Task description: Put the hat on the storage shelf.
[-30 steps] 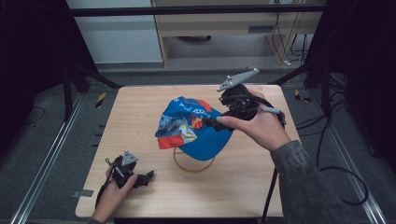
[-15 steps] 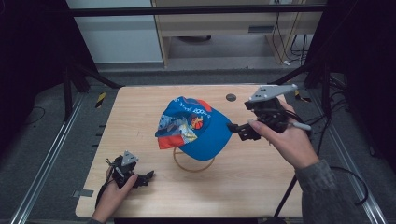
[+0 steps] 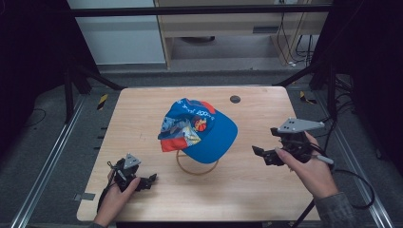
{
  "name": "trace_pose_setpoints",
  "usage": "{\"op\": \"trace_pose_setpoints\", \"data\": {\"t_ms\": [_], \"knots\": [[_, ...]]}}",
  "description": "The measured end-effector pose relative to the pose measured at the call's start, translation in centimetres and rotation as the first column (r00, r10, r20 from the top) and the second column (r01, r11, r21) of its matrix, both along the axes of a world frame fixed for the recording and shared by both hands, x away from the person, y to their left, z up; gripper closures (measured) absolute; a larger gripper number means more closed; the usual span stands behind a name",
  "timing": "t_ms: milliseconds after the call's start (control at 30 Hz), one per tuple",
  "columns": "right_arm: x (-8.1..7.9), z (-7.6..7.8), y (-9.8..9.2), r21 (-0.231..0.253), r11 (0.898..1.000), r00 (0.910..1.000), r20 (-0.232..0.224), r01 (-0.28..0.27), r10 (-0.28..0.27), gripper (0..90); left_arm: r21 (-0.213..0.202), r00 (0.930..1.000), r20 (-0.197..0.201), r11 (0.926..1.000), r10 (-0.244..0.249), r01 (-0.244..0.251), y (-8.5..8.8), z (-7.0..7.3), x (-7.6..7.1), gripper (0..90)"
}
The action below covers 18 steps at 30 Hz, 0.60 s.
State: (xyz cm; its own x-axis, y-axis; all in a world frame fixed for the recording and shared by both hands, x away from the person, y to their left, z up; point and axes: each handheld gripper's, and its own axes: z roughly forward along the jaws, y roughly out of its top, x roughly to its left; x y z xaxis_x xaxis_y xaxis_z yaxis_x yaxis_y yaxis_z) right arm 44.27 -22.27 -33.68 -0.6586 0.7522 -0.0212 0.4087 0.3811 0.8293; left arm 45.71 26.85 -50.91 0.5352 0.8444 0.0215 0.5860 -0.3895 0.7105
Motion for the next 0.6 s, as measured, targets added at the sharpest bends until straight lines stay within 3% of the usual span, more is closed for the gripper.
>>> {"op": "trace_pose_setpoints", "data": {"t_ms": [33, 67, 233, 600], "knots": [[0.3, -1.6, 0.1, -0.027, 1.0, 0.9999, -0.011, 0.011, -0.012, 12.1, 0.0, 1.0, 0.0, 1.0, 0.0, 0.0, 0.0, 0.0, 0.0, 0.0], [0.3, -1.6, 0.1, -0.027, 1.0, 0.9999, -0.011, 0.011, -0.012, 12.1, 0.0, 1.0, 0.0, 1.0, 0.0, 0.0, 0.0, 0.0, 0.0, 0.0], [1.2, -4.8, 0.4, -0.058, 0.998, 0.9988, -0.035, 0.033, -0.035, 12.6, 0.0, 1.0, 0.0, 1.0, 0.001, -0.001, 0.0, 0.0, 0.0, 0.0], [1.9, -8.7, 0.2, -0.056, 0.997, 0.9943, -0.086, 0.059, -0.064, 13.6, 0.0, 1.0, 0.0, 1.0, 0.0, 0.0, 0.0, 0.0, 0.0, 0.0]]}}
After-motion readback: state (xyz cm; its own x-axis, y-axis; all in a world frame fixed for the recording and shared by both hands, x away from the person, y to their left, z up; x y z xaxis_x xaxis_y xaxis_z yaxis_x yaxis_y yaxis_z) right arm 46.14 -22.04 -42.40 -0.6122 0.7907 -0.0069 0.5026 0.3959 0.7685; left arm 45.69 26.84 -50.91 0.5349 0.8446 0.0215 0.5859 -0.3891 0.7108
